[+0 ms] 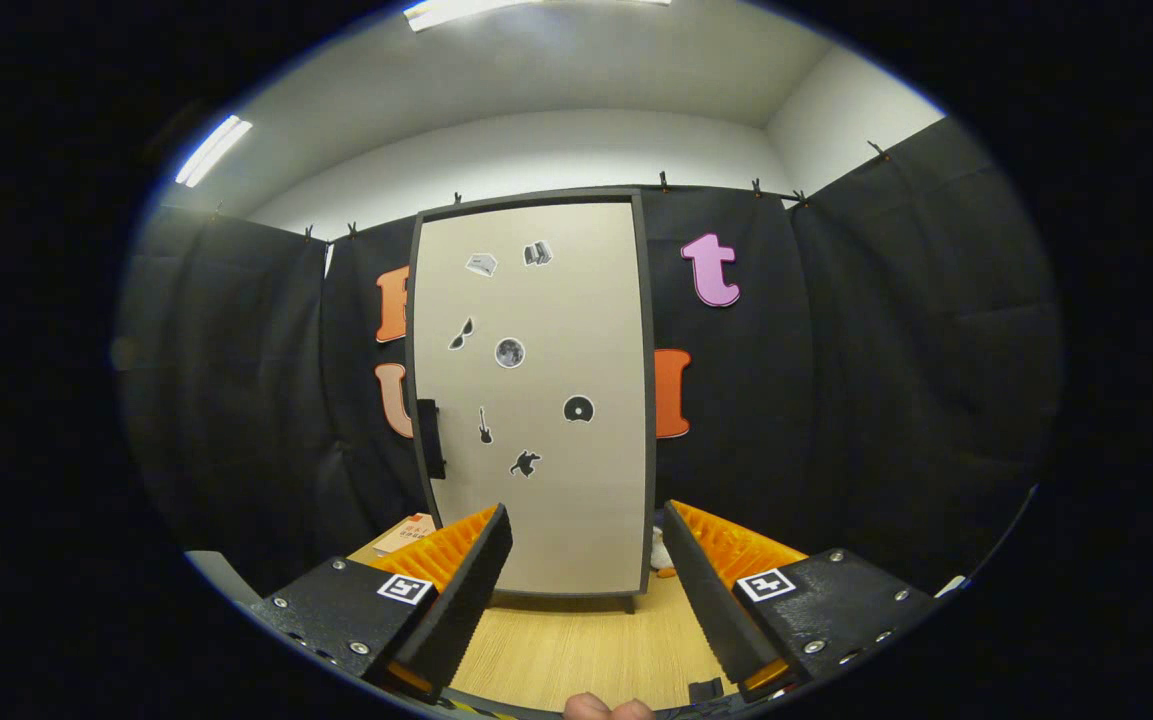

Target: Open the shoe cabinet door, grab the shoes and put them into the shoe cabinet, then close the shoe cabinet door.

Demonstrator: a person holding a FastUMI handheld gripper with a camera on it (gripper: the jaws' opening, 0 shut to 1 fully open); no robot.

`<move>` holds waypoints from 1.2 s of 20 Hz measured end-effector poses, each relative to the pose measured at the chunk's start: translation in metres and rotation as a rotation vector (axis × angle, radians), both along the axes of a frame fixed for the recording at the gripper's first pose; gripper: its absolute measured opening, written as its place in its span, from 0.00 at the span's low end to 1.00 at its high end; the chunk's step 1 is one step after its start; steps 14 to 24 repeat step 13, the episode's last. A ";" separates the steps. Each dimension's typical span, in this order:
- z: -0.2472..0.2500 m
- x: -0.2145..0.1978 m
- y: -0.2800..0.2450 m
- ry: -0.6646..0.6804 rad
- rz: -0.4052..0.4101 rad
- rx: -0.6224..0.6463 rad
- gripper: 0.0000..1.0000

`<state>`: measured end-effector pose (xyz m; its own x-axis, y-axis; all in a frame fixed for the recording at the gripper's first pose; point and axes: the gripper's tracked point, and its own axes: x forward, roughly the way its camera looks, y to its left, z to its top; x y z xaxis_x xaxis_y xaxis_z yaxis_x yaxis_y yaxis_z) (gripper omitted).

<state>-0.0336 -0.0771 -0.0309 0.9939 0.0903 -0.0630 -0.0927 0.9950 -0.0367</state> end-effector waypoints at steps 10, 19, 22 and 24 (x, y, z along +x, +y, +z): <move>0.025 -0.013 -0.015 -0.032 0.014 -0.022 0.95; 0.027 -0.014 -0.014 -0.036 0.008 -0.037 0.95; 0.027 -0.014 -0.014 -0.036 0.008 -0.037 0.95; 0.027 -0.014 -0.014 -0.036 0.008 -0.037 0.95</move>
